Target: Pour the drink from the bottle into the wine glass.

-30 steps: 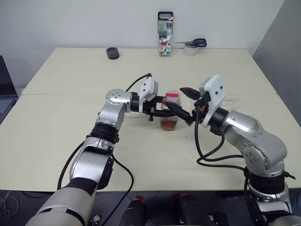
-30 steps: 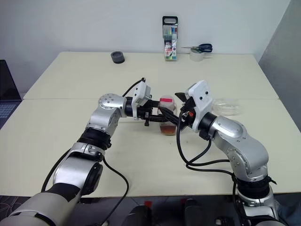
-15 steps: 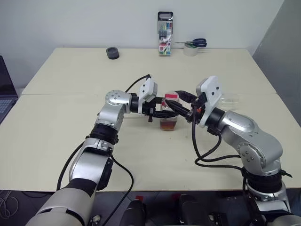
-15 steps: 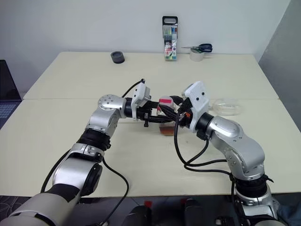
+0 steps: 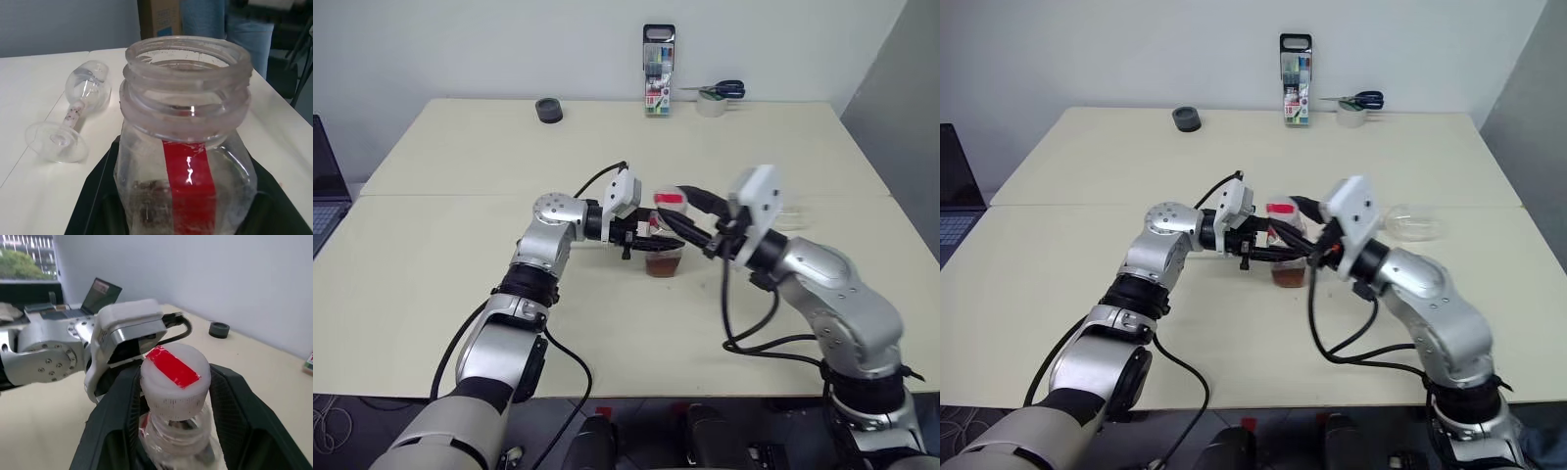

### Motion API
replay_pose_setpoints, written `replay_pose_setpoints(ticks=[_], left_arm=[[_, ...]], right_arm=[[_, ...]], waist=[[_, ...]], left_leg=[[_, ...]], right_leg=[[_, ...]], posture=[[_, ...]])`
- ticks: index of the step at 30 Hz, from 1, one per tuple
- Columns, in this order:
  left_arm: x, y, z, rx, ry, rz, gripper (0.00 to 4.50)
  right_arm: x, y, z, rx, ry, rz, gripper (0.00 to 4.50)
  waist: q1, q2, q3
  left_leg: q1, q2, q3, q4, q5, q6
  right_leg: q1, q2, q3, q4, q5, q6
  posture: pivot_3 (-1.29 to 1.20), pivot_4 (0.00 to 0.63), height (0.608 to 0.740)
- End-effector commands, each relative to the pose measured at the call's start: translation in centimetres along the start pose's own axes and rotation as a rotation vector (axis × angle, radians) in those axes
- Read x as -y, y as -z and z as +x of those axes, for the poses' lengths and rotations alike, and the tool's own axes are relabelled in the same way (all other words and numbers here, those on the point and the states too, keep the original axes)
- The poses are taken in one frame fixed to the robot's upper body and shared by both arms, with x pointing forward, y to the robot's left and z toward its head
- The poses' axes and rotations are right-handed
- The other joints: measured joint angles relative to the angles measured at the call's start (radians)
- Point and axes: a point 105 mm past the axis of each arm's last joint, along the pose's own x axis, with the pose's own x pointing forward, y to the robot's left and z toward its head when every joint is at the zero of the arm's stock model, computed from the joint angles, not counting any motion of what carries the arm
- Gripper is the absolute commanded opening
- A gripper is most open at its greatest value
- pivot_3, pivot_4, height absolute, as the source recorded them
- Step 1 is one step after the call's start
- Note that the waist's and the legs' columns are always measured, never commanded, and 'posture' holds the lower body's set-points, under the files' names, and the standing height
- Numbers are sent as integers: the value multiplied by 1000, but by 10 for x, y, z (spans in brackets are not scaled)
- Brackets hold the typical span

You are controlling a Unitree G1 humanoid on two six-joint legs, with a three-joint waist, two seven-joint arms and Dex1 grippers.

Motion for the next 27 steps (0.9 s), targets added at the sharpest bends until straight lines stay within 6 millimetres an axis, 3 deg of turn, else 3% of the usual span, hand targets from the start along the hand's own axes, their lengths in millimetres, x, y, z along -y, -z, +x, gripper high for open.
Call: replay_pose_setpoints(ticks=[1,5,7,9,12,15,20,24,27], left_arm=[[-5,-13,-6,29,-38,34,1819],[-11,-14,-15,36,-96,16,1819],[-15,-15,-20,41,-134,10,1819],[-20,-18,-26,45,-172,7,1819],[-23,-20,-32,49,-212,8,1819],[-24,-24,-40,55,-248,9,1819],[-27,-21,-57,34,-333,10,1819],[-36,-15,-76,11,-447,1,1819],[-48,-6,-102,-33,-614,-6,1819]], right_arm=[[14,-6,-21,19,106,27,1722],[39,31,-51,-108,301,66,1704],[53,64,-71,-219,427,63,1704],[54,95,-87,-315,487,80,1704],[51,125,-100,-389,541,122,1704],[49,146,-112,-453,579,148,2685],[41,159,-122,-535,513,178,4440],[44,154,-135,-605,450,96,4500],[52,130,-134,-610,364,-34,4500]], waist=[[0,0,0],[0,0,0],[0,0,0],[0,0,0],[-1,0,0],[-2,0,0],[0,0,0],[7,0,0],[10,0,0]], left_leg=[[0,0,0,0,0,0],[1,0,0,0,-1,3],[1,0,1,0,-1,3],[1,0,2,0,-1,3],[1,0,2,0,-1,3],[2,1,2,-1,-1,3],[3,1,2,0,-1,3],[3,0,2,0,-1,3],[3,0,1,0,-1,3]], right_leg=[[0,0,0,0,0,0],[0,0,0,0,0,0],[1,1,0,0,0,0],[1,1,1,0,0,0],[1,1,1,0,0,0],[1,1,2,1,0,0],[2,1,1,0,0,0],[3,1,1,0,0,0],[3,0,1,0,0,0]], posture=[[0,150,740],[0,150,740],[0,150,740],[0,150,740],[0,150,740],[0,150,740],[0,150,740],[0,150,740],[0,150,740]])
